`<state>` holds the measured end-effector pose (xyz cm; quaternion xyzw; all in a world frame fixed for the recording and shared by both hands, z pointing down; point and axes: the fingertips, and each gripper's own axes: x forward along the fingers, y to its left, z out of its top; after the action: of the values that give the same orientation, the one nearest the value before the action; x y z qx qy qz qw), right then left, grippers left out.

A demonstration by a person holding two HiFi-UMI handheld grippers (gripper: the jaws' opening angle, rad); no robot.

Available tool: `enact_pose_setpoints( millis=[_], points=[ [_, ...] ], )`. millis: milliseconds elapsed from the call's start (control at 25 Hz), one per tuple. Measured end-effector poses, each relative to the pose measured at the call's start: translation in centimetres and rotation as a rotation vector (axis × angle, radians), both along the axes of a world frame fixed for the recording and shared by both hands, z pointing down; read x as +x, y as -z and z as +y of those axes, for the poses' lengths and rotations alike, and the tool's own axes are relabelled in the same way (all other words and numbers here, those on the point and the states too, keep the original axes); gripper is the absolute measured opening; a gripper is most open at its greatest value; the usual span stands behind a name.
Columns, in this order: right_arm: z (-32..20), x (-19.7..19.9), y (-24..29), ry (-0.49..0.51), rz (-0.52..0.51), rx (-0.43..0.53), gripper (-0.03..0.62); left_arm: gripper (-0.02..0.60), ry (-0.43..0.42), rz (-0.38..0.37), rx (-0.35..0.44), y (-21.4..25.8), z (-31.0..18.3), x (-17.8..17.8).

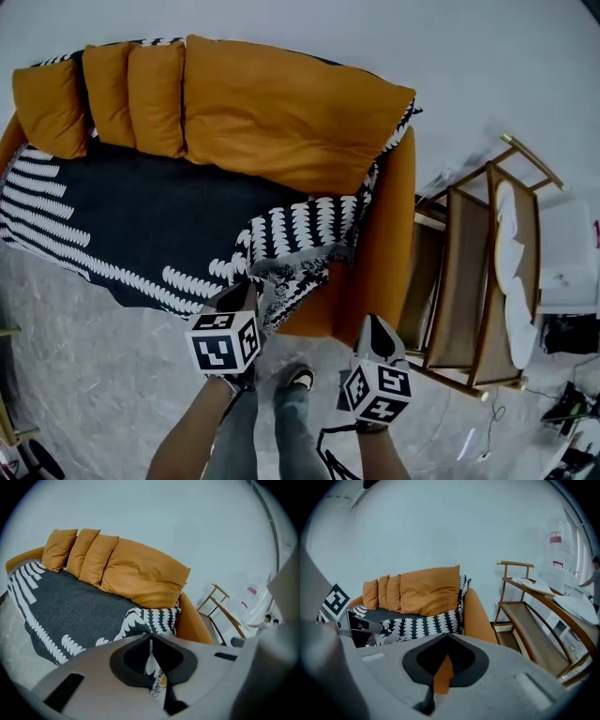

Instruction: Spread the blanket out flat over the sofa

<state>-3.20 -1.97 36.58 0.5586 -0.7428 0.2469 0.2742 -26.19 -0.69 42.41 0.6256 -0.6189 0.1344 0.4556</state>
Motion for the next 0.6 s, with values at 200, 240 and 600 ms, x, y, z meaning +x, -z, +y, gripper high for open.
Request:
enact_pose_setpoints(
  millis=[200,240,600],
  points=[
    [0.6,1.4,1.3,-0.017,-0.007,0.018,0.005,0.014,-0.036,-0.006,0.007,1.5,0.7,2.1],
    [0.8,1.7,1.5,-0.024,-0.011,0.019,0.005,0.014,-0.044,-0.007,0.007,1.8,0.7,2.5],
    [2.3,4.2,2.2,-0.075,-0.047,0.024,0.005,0.014,-0.111,-0.019,0.009,3.5,2.1,6.1]
  ],
)
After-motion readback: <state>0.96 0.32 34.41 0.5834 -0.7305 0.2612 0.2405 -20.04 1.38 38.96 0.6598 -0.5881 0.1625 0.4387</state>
